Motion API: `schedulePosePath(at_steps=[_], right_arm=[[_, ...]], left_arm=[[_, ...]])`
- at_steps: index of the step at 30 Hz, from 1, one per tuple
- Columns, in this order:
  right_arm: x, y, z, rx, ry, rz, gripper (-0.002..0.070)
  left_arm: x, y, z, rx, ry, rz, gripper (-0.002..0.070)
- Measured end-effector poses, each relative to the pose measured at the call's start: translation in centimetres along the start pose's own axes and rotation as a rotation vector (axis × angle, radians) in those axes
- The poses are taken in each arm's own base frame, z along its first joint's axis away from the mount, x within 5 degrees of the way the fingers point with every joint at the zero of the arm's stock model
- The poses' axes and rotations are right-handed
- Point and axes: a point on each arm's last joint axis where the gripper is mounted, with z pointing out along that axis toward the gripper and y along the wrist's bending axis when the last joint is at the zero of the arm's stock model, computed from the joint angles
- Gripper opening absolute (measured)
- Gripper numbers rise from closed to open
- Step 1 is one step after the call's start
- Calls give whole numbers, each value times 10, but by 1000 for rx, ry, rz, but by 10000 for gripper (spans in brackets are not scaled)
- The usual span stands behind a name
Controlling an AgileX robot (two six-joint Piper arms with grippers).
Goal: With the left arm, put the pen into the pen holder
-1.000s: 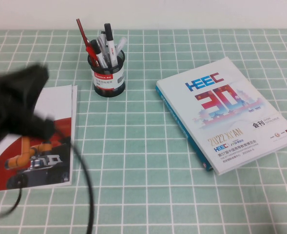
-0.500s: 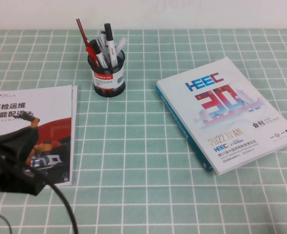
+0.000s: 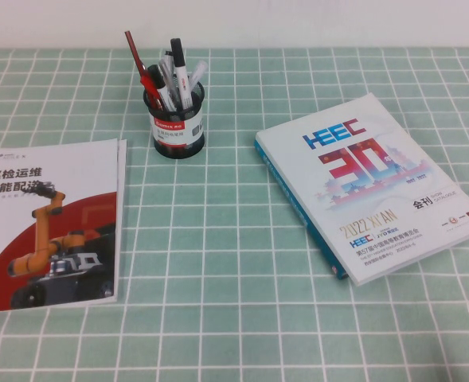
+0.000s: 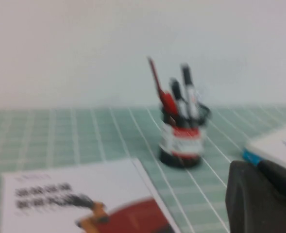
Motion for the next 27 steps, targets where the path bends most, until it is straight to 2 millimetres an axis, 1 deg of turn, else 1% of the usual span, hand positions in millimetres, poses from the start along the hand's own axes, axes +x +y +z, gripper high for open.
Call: schedulePosePath(at_steps=[4,7,9,11,14,19,27], right_arm=[[0,0,0,0,0,0,-22],[0,0,0,0,0,0,-22],[0,0,0,0,0,0,-22],[0,0,0,0,0,0,-22],[0,0,0,0,0,0,-22],[0,0,0,0,0,0,-22],[0,0,0,0,0,0,-22]], left_arm=[[15,6,-14,-89,-106,1,0],[18,9,-20,-132,-157,-7,0],[19,10,-22,-147,-155,-11,0],[23,10,-21,-156,-113,-21,0],[35,11,-21,-168,10,-43,0],[59,13,-25,-209,278,-74,0],[61,14,-26,-233,302,-80,0]])
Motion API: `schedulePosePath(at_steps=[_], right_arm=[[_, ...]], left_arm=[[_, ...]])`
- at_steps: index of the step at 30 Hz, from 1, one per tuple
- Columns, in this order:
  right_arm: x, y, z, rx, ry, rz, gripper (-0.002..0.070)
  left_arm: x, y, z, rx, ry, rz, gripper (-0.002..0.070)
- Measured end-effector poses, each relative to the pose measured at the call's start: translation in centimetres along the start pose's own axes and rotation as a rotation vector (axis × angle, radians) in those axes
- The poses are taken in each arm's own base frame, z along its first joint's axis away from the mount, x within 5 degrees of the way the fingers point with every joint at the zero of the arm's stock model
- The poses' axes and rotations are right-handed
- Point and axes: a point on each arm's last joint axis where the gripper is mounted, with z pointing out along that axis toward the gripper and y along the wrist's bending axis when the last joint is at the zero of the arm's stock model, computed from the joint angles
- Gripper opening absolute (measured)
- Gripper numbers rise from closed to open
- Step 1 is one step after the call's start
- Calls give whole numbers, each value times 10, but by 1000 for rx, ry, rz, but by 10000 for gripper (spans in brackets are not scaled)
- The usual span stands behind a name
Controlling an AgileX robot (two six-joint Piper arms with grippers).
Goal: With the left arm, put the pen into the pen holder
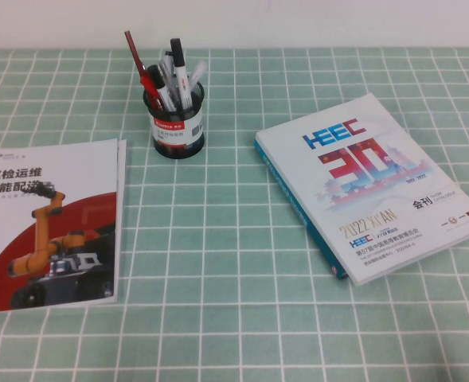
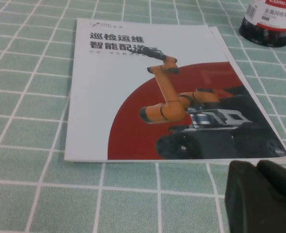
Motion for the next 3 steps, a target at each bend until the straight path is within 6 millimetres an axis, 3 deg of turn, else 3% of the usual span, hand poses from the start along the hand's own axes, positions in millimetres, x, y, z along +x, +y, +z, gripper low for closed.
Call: schedulePosePath(at_steps=[3], right_arm=[[0,0,0,0,0,0,-22]], left_arm=[[0,0,0,0,0,0,0]])
